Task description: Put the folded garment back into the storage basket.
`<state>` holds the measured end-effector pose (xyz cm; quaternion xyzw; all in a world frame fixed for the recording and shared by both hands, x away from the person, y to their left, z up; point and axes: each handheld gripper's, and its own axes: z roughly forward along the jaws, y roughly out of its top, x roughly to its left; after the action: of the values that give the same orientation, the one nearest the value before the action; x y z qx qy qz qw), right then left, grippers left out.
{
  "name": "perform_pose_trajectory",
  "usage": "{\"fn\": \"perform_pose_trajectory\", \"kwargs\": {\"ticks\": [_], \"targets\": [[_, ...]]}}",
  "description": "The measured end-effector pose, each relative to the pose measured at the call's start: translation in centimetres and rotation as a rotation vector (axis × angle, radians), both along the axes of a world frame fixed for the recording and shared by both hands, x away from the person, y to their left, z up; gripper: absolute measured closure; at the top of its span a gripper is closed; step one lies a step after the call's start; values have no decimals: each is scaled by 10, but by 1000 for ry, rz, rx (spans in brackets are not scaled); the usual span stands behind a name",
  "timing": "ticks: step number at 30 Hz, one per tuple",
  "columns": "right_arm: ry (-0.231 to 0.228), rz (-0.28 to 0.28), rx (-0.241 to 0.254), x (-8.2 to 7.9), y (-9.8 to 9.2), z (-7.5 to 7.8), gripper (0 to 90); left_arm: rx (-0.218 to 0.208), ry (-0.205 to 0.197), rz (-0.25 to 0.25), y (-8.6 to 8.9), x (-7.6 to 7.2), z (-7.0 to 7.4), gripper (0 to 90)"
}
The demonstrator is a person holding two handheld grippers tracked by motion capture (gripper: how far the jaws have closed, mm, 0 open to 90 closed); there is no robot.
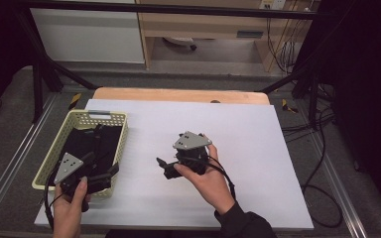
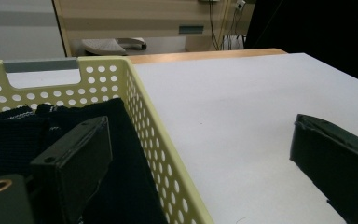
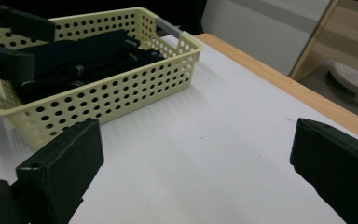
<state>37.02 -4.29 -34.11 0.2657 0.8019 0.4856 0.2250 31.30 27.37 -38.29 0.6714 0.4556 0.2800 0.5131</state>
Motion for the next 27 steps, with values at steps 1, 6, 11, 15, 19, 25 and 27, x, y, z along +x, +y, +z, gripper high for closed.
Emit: {"fn": "perform_pose_trajectory", "kwargs": {"ticks": [1,6,11,15,19,25,27], "targets": [[-4,-9,4,1,-3,0,29,1,-1,-1,0,0,0,52],[-12,-41,28,7,-18,4,29,18,-6,-4,-2,-1,-2,55],[-24,-71,56,11,-32,12,25,13,1,-7,-2,1,-3,54],[-29,-84,81,12,-45,16,19,17,2,-5,-2,2,-4,54],[-34,-115,105,15,-59,20,17,19,13,-9,-2,2,-6,55],[-14,-146,111,18,-79,27,22,4,41,-35,0,4,-8,52],[-8,-153,115,18,-86,28,22,5,38,-31,-1,5,-8,55]]}}
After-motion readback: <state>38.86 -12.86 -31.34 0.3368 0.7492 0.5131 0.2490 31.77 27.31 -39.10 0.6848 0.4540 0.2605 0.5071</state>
